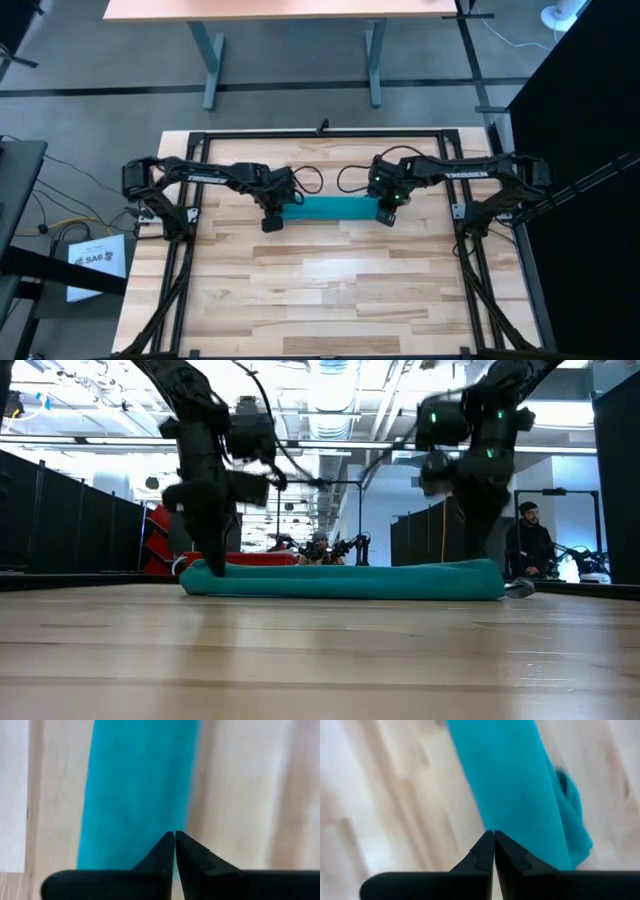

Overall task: Roll towel
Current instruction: Roll the blue towel, then return to home position

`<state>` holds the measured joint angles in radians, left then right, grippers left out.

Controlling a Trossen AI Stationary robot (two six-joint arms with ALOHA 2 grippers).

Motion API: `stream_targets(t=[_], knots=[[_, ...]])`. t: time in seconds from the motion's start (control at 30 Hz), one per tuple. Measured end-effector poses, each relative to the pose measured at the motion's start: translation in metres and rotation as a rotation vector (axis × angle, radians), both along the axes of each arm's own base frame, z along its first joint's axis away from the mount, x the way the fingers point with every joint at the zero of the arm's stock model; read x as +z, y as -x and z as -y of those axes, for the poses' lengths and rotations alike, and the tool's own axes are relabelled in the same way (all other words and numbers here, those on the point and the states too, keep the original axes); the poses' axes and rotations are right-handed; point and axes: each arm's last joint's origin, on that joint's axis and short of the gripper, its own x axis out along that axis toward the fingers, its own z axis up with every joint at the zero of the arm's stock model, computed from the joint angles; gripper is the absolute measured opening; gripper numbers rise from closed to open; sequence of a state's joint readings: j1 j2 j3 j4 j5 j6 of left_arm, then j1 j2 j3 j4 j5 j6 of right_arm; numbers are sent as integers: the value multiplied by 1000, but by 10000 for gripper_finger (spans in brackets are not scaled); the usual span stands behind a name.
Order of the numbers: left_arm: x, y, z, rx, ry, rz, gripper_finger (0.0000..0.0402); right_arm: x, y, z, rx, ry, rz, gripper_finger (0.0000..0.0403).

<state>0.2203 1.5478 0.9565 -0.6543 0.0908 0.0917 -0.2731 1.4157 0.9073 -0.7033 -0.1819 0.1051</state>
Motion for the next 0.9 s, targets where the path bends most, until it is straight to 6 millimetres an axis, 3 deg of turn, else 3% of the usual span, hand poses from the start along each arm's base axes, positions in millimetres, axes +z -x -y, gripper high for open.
stream_targets(t=[0.27, 0.4, 0.63, 0.77, 0.9], knots=[[91, 34, 30, 26, -45, 392, 0, 73, 18, -23, 52, 74, 379, 0], [113, 59, 34, 45, -106, 517, 0, 98, 44, -30, -15, 140, 590, 0], [90, 110, 37, 176, -40, 666, 0, 94, 106, -36, -218, 222, 819, 0], [77, 135, 40, 203, -33, 661, 0, 85, 135, -41, -280, 169, 881, 0], [74, 147, 44, 290, 82, 722, 0, 83, 155, -43, -343, 131, 907, 0]])
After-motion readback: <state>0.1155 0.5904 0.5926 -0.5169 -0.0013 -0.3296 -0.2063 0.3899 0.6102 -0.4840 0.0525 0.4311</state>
